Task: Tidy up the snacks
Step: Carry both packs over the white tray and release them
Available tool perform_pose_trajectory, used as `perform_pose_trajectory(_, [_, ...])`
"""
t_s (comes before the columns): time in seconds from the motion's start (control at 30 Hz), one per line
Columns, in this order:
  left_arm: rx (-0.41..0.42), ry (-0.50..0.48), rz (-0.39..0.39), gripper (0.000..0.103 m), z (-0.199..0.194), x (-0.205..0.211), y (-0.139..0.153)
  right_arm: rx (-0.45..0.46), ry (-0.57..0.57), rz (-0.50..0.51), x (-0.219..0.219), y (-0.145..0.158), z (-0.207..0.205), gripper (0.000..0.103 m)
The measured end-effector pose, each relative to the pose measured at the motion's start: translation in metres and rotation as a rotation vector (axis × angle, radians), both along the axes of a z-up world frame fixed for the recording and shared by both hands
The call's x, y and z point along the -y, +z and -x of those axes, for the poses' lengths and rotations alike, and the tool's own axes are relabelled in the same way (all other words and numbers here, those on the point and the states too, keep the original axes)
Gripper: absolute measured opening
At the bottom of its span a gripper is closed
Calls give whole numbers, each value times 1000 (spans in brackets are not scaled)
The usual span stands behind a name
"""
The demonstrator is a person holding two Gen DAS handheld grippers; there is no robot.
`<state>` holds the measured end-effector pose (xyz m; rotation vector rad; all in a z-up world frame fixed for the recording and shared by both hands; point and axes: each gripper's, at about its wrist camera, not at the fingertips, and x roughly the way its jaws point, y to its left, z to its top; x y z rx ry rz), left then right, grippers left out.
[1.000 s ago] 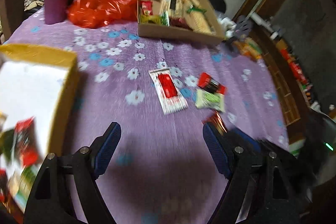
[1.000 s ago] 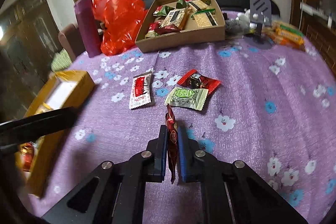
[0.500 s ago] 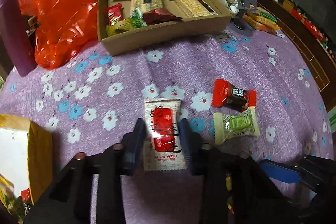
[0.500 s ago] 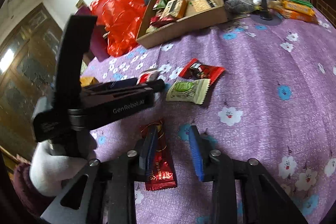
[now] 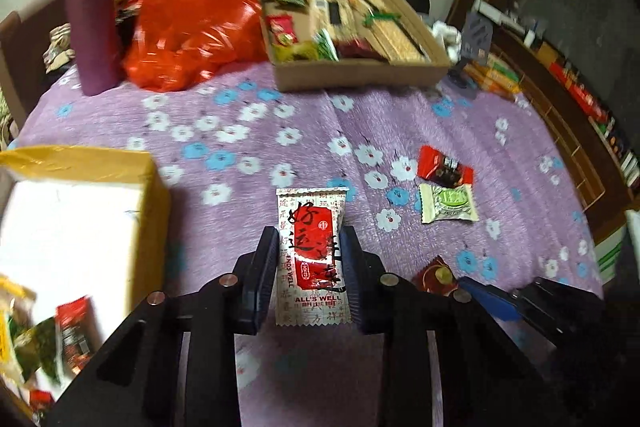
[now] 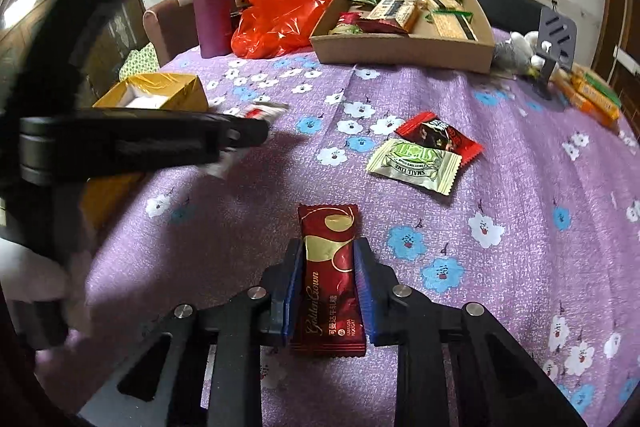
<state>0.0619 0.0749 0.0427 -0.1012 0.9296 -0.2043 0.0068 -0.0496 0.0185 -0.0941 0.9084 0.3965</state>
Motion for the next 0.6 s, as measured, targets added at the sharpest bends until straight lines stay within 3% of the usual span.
perform_pose_trajectory(0.27, [54,126,49,28,23,-74,26,54,-60,-56,12,10,6,26])
perform_pose_trajectory(0.6, [-9,293,143,29,23,-162,3,36,-20,-126,-22,31,15,25])
